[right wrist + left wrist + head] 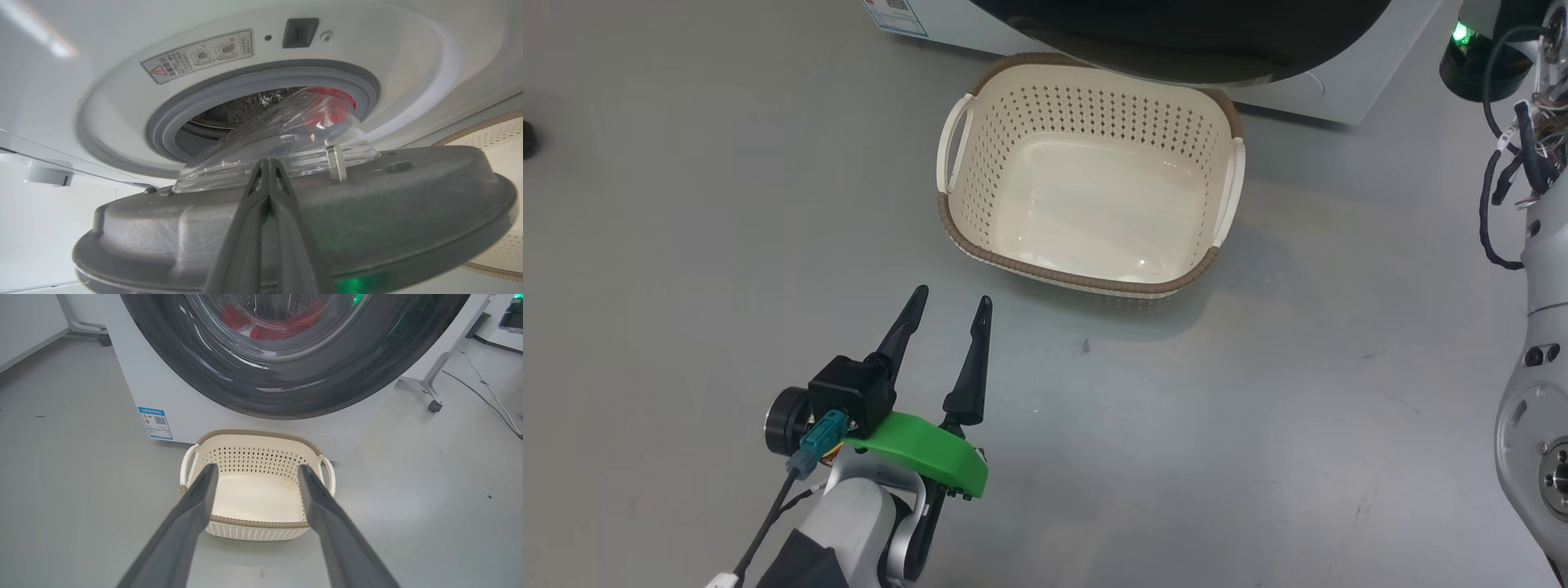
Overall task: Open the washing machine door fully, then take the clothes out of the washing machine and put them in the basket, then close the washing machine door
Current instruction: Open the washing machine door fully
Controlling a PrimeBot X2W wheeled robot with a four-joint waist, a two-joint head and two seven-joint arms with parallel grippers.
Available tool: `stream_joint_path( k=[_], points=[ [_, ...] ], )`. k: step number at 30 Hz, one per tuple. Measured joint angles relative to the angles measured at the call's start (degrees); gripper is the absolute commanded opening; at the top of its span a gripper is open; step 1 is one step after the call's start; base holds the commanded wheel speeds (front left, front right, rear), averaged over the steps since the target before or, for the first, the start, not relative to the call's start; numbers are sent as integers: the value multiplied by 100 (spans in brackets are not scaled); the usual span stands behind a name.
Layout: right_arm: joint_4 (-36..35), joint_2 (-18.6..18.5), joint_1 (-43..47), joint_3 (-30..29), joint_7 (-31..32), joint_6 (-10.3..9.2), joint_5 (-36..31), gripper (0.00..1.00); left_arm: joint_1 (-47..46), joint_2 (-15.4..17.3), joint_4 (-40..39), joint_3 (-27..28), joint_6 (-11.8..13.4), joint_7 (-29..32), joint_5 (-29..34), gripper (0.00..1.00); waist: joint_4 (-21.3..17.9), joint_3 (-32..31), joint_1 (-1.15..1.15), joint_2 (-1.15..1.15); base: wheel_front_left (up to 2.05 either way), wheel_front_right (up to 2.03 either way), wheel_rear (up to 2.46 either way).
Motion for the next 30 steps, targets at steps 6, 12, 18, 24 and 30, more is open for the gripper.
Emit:
stream_joint_path(
  k=[6, 12, 18, 24, 30],
  points=[
    [-108, -176, 303, 387, -350, 609, -626, 0, 22, 1, 32, 27, 0, 0, 12, 100, -16, -124, 0, 0, 0, 0, 0],
    [-266, -443, 606, 711, -709, 1104, -1176, 0, 108, 2, 89, 71, 0, 0, 57, 100, -58, -303, 0, 0, 0, 0, 0],
    [-426, -590, 1070, 1104, -1163, 1156, -1778, 0, 260, 4, 204, 225, 0, 0, 135, 100, -136, -548, 0, 0, 0, 0, 0],
    [-621, -610, 1627, 1600, -1659, 1174, -2341, 0, 431, 8, 294, 397, 0, 0, 219, 100, -276, -834, 0, 0, 0, 0, 0],
    [-1053, -616, 2074, 2215, -2091, 1172, -2813, 0, 553, 14, 316, 587, 0, 0, 277, 100, -443, -1079, 0, 0, 0, 0, 0]
  ],
)
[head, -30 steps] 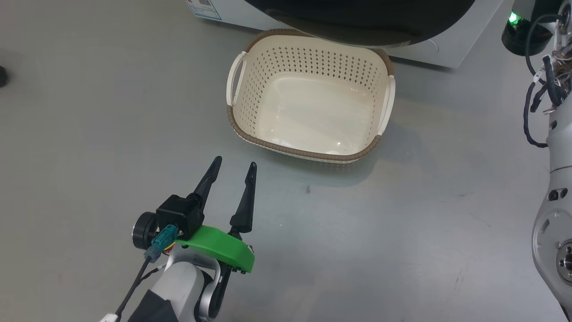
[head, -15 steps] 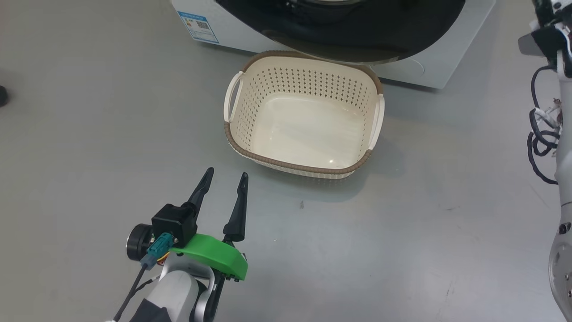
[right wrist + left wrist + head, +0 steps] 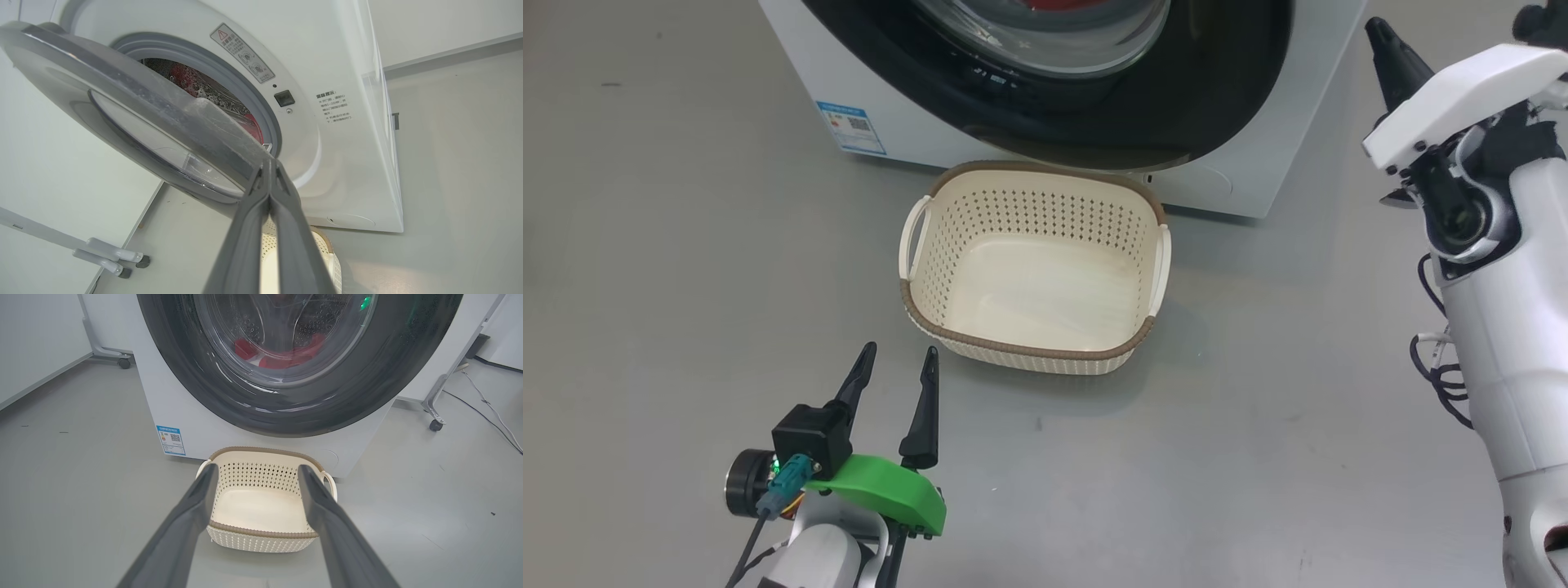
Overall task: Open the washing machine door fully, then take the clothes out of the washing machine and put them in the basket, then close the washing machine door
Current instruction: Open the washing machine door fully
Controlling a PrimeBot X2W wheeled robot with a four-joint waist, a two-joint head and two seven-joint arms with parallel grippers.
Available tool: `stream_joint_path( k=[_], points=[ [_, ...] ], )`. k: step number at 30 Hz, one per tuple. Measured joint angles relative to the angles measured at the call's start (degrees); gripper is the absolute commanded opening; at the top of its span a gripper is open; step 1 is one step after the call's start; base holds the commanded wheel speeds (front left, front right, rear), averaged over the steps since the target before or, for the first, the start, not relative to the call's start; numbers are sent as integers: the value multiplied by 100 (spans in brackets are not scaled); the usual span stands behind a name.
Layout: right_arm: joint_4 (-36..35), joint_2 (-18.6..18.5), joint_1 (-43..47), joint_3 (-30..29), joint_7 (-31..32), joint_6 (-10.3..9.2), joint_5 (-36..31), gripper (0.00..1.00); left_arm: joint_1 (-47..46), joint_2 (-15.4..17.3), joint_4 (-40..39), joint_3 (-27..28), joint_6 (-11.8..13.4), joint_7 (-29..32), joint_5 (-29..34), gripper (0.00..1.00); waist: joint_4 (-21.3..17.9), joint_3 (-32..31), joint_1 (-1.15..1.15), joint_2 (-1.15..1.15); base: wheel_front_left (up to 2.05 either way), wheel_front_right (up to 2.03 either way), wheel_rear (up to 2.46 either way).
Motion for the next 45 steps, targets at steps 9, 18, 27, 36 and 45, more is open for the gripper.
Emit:
stream_joint_path(
  k=[9, 18, 27, 36, 45],
  points=[
    [-485, -205, 847, 765, -869, 0, -750, 0, 142, 8, -159, 292, -1, 0, 88, 100, -354, -373, 0, 0, 0, 0, 0],
    [-428, -105, 1831, 379, -1824, -64, -879, 0, 223, 10, -414, 461, -80, 0, 93, 100, -599, -663, 0, 0, 0, 0, 0],
    [-515, -13, 2456, 531, -2539, -258, -1260, 65, 368, 12, -505, 699, -97, 0, 133, 100, -748, -816, 0, 0, 0, 0, 0],
    [-613, 16, 2936, 533, -2747, -546, -1600, 100, 505, 12, -547, 780, -197, 0, 233, 100, -824, -862, 0, 0, 0, 0, 0],
    [-800, 97, 3133, 519, -2747, -658, -1741, 100, 542, 12, -644, 904, -203, 0, 261, 100, -868, -880, 0, 0, 0, 0, 0]
  ],
)
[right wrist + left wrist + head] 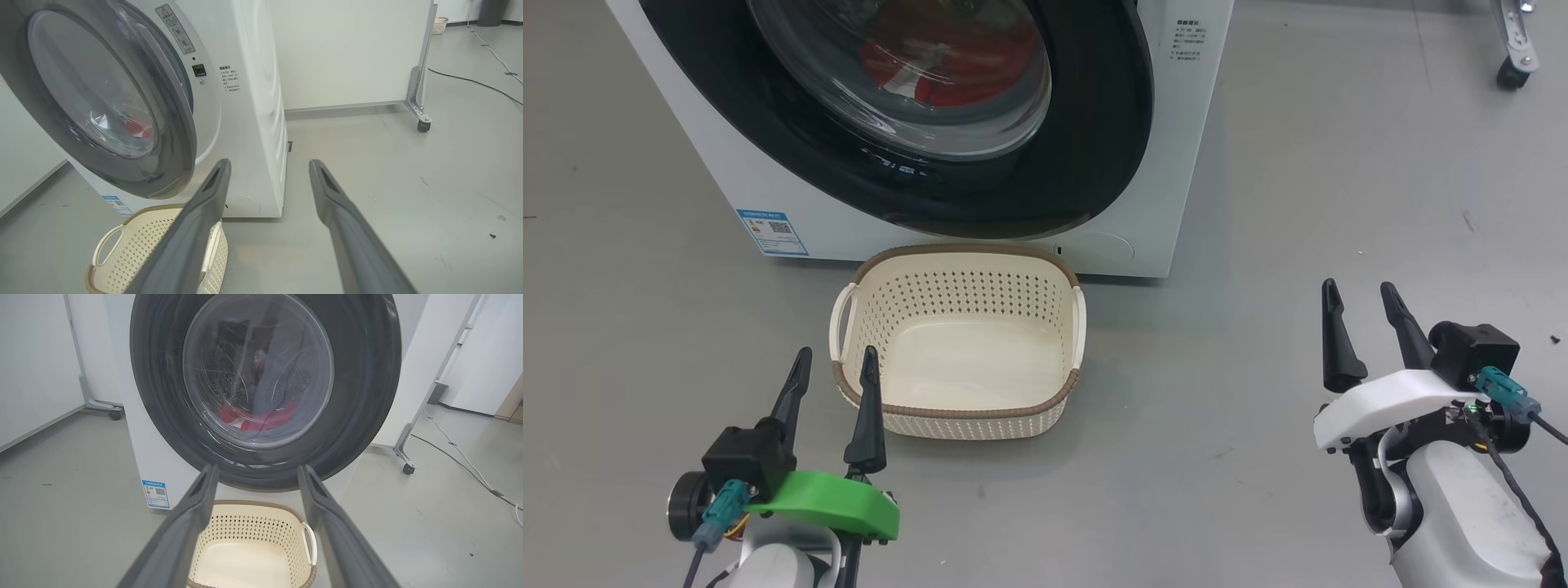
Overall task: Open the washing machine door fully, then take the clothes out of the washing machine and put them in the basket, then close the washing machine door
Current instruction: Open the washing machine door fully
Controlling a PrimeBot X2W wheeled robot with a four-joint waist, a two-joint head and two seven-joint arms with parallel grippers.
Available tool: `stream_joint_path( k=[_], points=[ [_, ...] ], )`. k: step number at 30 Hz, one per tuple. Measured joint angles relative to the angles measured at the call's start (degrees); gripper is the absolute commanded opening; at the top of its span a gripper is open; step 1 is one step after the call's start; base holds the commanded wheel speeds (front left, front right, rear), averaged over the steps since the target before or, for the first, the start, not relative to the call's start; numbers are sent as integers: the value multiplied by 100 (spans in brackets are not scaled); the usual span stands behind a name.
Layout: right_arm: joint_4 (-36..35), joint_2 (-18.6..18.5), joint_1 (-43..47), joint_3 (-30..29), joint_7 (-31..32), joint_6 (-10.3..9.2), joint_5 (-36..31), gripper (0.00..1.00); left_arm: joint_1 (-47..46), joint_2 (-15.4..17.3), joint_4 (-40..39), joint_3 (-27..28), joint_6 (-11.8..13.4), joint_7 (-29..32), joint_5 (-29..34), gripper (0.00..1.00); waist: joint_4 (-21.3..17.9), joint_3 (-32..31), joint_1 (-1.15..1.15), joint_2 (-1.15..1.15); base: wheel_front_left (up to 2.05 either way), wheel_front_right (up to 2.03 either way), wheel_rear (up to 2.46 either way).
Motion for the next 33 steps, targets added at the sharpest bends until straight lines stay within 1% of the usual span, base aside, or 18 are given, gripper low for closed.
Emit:
stream_joint_path(
  k=[2, 4, 10, 15, 19, 20, 23, 25, 33],
  points=[
    [-43, 21, 7, -12, 0, -47, -16, 100, 22, 0, -5, 1, -4, 0, 20, 100, -7, 1, 0, 0, 0, 0, 0],
    [-101, 36, 39, -32, 0, -51, -55, 100, 51, 0, -12, 2, -43, 0, 20, 100, -12, 3, 0, 0, 0, 0, 0],
    [-219, 73, 99, -49, 0, -58, -149, 100, 78, 0, -12, 7, -51, 0, 30, 100, -17, 8, 0, 0, 0, 0, 0],
    [-403, 86, 103, -122, 0, -121, -310, 100, 82, 0, -7, 18, -68, 0, 46, 100, -16, 6, 0, 0, 0, 0, 0],
    [-509, 92, 108, -170, -1, -210, -441, 100, 108, 0, 5, 46, -68, 0, 46, 100, -21, -8, 0, 0, 0, 0, 0],
    [-566, 101, 115, -187, -1, -259, -511, 100, 135, 0, 11, 68, -68, 0, 46, 100, -28, -20, 0, 0, 0, 0, 0],
    [-612, 126, 193, -191, -1, -265, -620, 100, 182, 0, 37, 133, -68, 0, 46, 100, -41, -59, 0, 0, 0, 0, 0],
    [-638, 151, 283, -192, 0, -304, -654, 100, 223, 2, 43, 155, -68, 0, 46, 100, -57, -87, 0, 0, 0, 0, 0],
    [-744, 176, 427, -266, 0, -310, -669, 100, 241, 2, 43, 152, -83, 0, 46, 100, -92, -126, 0, 0, 0, 0, 0]
  ],
)
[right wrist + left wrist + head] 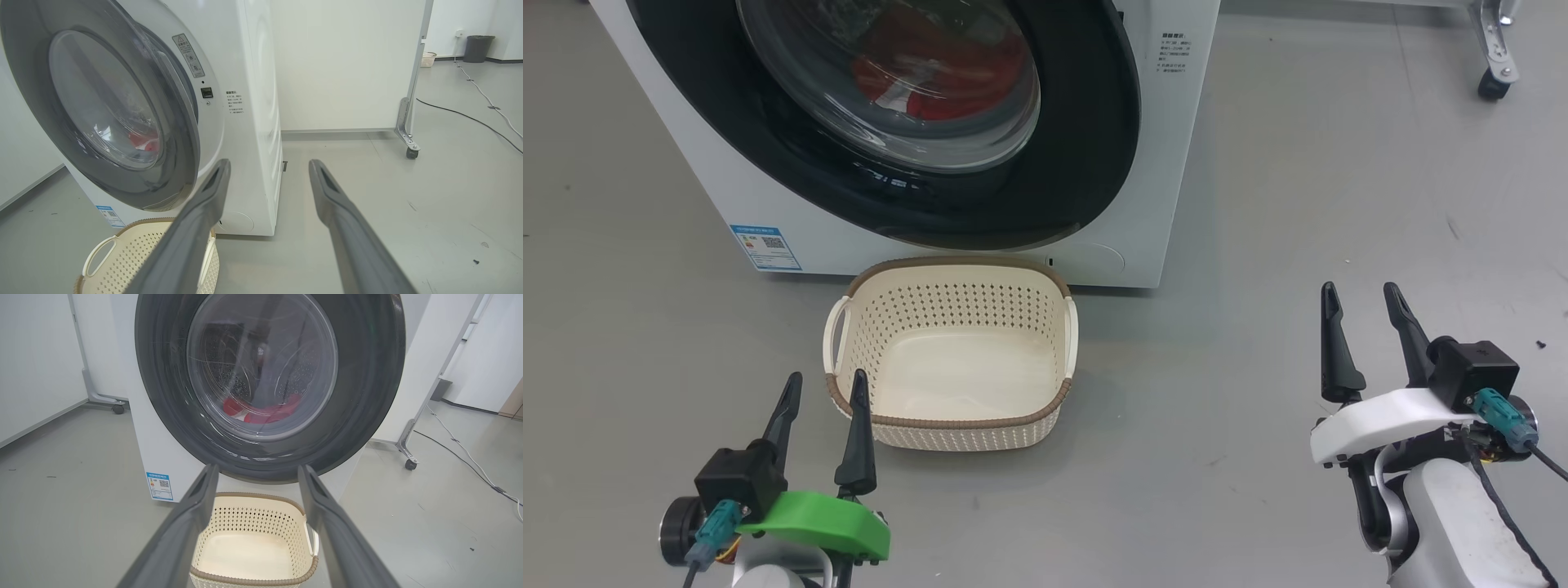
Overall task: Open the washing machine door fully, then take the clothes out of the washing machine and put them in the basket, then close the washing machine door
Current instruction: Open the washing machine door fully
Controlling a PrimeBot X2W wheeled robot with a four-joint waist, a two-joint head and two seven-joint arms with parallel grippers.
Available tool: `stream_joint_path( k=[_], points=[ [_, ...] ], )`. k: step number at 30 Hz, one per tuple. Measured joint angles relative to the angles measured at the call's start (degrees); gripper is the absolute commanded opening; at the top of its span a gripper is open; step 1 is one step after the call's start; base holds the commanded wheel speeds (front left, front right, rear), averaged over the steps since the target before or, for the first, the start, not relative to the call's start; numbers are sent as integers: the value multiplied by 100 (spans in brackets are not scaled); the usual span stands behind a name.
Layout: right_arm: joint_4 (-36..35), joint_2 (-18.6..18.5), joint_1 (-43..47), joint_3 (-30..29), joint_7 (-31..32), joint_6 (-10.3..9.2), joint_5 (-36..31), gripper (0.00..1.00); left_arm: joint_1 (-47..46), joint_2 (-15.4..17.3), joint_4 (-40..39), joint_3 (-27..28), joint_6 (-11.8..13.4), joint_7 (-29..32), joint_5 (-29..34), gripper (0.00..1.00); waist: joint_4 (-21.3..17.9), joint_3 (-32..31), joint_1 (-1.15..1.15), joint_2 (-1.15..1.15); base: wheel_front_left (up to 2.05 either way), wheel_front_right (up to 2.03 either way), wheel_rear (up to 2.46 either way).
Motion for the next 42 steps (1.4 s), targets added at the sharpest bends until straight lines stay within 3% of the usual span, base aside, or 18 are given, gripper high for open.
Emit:
stream_joint_path(
  k=[23, 31, 40, 41, 42],
  points=[
    [-274, 31, 53, -153, -1, 22, -86, 100, 77, 2, -74, -159, -59, 0, 42, 100, 82, 263, 0, 0, 0, 0, 0],
    [-278, -341, -619, -180, 18, 180, -163, 100, 36, 5, -102, -349, -68, 0, 43, 100, 145, 581, 0, 0, 0, 0, 0],
    [-254, -398, -1534, -294, 393, 403, 47, 100, -221, 12, -144, -588, -118, 0, 42, 100, 283, 949, 0, 0, 0, 0, 0],
    [-241, -416, -1647, -299, 447, 435, 73, 79, -254, 12, -145, -612, -118, 0, 41, 100, 305, 989, 0, 0, 0, 0, 0],
    [-229, -415, -1758, -313, 504, 477, 122, 26, -289, 12, -148, -634, -118, 0, 41, 100, 329, 1028, 0, 0, 0, 0, 0]
  ],
)
